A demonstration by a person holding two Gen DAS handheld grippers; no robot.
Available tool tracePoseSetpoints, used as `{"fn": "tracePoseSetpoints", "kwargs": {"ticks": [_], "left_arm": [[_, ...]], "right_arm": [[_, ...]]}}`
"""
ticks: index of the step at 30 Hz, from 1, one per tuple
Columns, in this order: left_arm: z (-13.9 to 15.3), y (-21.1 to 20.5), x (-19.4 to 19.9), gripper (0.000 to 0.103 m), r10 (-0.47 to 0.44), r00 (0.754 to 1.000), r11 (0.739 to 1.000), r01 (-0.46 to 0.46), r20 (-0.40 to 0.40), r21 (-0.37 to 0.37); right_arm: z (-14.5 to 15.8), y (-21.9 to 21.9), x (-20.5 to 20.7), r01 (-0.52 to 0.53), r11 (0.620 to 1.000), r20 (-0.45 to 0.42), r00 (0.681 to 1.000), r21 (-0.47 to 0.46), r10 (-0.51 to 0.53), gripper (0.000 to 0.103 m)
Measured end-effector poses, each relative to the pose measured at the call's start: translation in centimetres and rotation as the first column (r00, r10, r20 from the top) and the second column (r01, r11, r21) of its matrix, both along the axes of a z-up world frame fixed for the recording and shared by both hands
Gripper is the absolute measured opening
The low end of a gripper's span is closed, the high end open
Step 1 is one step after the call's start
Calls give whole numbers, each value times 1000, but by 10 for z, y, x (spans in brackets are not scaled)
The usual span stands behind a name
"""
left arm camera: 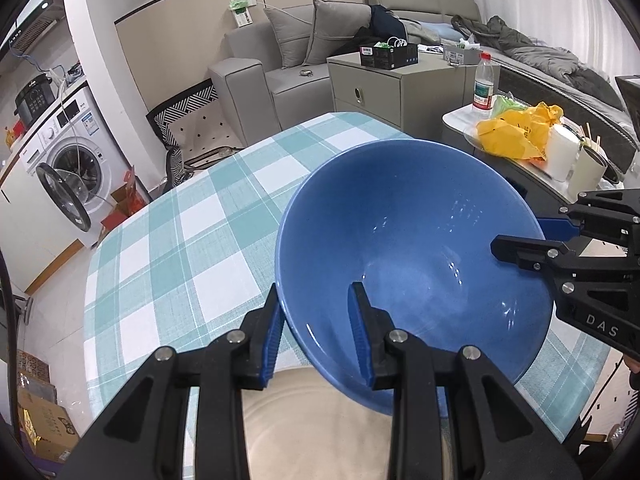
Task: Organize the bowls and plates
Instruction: 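Lower the held bowl into the other blue bowl and open both grippers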
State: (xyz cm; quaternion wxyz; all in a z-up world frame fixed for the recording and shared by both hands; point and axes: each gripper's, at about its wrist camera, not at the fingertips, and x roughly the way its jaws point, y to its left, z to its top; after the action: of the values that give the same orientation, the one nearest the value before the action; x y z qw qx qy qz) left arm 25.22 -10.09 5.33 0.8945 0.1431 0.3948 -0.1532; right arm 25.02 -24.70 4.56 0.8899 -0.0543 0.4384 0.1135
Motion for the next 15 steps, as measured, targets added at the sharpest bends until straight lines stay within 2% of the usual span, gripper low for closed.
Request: {"fn": "tracePoseSetpoints", "kwargs": {"ticks": [15], "left_arm": [[-11,-4,8,30,-3,1000,1000,3,-20,19]], "right_arm": [[-1,-3,5,9,1000,-3,1000,9,-9,22]]}}
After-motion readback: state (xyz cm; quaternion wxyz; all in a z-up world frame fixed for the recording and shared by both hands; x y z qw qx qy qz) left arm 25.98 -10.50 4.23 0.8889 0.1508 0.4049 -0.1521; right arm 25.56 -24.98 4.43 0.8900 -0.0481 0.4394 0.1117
